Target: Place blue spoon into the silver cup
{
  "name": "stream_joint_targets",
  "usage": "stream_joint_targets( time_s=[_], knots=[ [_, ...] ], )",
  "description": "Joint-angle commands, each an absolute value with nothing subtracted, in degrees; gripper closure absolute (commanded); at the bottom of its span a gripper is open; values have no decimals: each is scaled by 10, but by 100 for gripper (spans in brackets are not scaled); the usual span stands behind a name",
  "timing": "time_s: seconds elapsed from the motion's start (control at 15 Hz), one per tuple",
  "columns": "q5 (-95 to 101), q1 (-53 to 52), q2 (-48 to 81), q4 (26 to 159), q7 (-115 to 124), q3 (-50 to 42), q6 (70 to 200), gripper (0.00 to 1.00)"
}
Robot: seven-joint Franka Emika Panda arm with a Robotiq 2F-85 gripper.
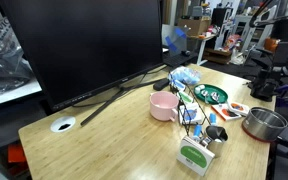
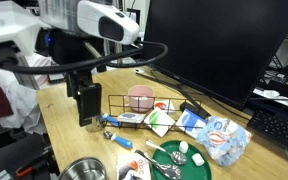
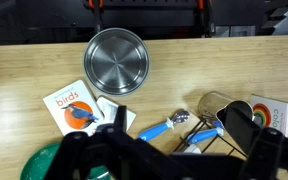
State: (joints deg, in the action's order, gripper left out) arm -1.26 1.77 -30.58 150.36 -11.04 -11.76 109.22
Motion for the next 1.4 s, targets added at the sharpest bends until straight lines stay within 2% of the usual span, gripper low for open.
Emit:
stream_joint_targets(
  time_s=[0.0, 0.27, 0.67, 0.93, 1.0, 1.33],
  knots=[
    [-18, 30, -304, 1503, -116, -106, 1091, 0],
    [-26, 28, -297, 1499, -116, -108, 1091, 0],
    [-106, 27, -207, 1465, -25, -99, 1127, 0],
    [-139, 36, -141, 1459, 63, -76, 1227, 0],
    [-134, 32, -164, 1467, 26, -83, 1193, 0],
    [-134, 34, -139, 1462, 56, -77, 1227, 0]
  ],
)
